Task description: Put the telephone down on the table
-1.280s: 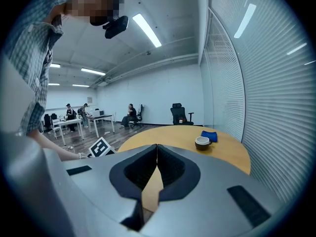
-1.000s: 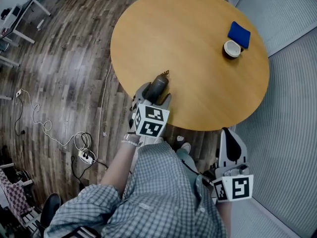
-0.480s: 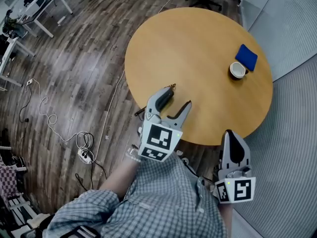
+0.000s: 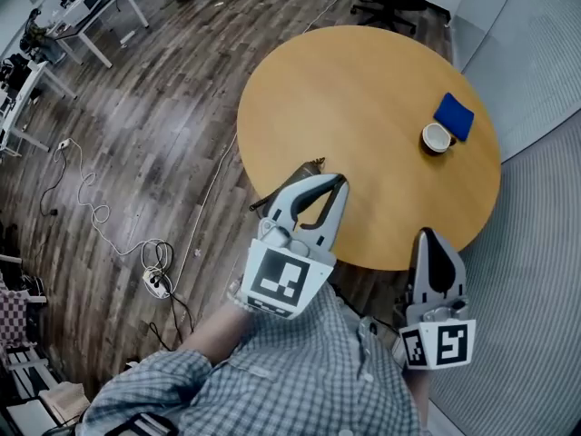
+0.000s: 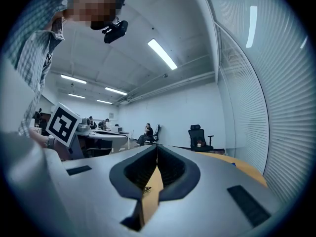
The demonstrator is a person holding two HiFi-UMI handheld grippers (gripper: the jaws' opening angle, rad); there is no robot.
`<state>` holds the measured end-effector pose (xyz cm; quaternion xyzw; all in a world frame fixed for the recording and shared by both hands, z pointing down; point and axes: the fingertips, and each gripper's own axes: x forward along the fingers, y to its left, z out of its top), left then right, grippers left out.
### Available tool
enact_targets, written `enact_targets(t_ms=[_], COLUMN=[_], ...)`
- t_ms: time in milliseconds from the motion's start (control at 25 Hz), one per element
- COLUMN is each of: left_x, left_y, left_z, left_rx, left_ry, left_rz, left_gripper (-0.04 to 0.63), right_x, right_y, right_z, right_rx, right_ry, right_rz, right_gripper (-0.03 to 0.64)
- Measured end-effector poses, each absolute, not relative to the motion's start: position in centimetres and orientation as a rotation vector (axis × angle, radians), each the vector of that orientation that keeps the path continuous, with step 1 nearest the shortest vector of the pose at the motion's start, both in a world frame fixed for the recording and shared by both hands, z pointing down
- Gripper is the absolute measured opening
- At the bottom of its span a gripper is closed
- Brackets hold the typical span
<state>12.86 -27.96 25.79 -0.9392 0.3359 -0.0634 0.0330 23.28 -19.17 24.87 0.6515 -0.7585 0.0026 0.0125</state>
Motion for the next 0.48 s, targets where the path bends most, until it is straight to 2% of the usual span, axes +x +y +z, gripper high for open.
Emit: enact_targets(t_ms=[480], left_x=[11.9], left_y=[-26.5], left_z=[25.2], left_rx=[-2.944], left_ry=[1.014], left_rz=[-0.167], left_gripper=[0.008], right_x=[23.0], right_y=[-18.5], right_z=[23.7], right_rx=[1.991], right_ry=[-2.415], right_rz=[-0.044], right_gripper=[0.011])
